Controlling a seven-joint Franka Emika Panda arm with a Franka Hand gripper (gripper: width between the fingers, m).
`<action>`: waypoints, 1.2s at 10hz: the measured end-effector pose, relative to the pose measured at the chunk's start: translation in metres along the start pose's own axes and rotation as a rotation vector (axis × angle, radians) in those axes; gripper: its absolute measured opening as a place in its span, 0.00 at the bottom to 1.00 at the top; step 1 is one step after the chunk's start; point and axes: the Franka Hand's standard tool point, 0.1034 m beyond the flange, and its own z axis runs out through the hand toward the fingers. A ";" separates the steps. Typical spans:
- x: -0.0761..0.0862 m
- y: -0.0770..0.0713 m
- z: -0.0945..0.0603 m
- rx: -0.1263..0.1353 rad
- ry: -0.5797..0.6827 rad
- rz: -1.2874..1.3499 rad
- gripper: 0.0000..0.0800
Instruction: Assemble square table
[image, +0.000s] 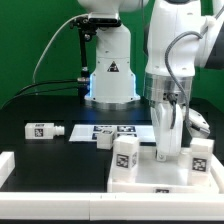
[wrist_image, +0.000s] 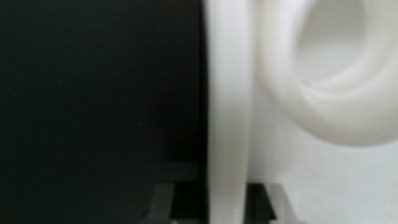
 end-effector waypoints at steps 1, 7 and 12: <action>0.013 -0.004 -0.005 0.010 0.000 -0.061 0.07; 0.052 0.019 0.004 -0.066 -0.044 -0.495 0.07; 0.085 0.007 0.004 -0.064 -0.049 -1.004 0.07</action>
Offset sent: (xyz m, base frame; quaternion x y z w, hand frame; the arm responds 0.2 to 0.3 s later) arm 0.0540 -0.0316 0.0274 0.0980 0.0534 -0.4296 0.8961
